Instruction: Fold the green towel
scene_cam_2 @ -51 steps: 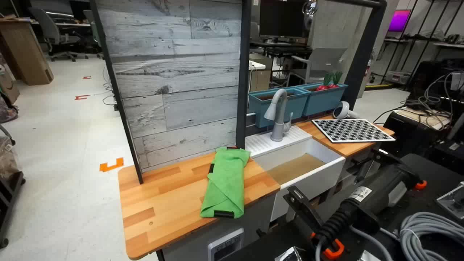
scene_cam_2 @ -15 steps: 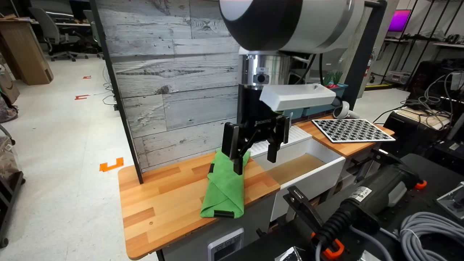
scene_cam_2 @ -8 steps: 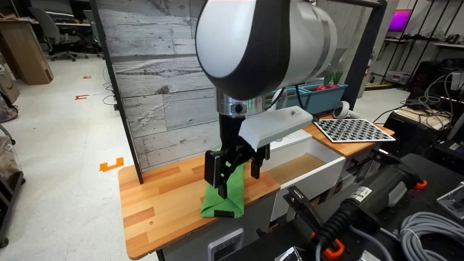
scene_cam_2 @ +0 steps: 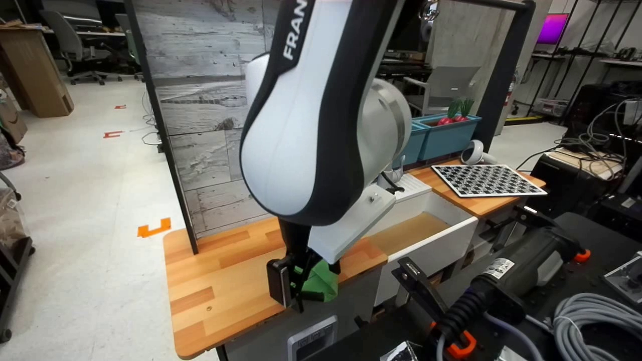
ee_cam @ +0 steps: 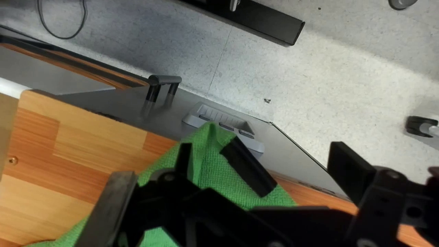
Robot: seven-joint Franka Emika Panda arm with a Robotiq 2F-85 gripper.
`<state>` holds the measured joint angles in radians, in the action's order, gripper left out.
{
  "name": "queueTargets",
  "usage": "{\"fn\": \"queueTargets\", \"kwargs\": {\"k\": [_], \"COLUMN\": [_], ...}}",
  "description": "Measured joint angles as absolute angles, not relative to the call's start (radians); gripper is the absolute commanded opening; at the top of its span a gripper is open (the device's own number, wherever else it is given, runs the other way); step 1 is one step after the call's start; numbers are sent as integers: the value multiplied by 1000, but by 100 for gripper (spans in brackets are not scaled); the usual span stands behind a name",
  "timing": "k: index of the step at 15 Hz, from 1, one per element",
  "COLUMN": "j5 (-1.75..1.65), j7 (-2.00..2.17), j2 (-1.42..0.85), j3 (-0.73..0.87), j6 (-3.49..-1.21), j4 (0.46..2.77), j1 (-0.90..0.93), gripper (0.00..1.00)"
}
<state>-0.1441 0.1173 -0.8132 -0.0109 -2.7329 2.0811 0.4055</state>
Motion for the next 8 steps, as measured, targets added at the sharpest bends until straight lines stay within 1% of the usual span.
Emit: {"fn": "queueTargets", "kwargs": {"k": [4,5,6,8], "j5": [-198,-209,-216,-227], "j7": [119,119,119,119], "j2": [-892,-909,-924,-949], "j3": [23,24,24,25], "j6": [-2731,-2731,-2731,-2730], "j4": [2002,1985,1969,1941], "j1": [457,465,472,482], "gripper": [100,75,74,58]}}
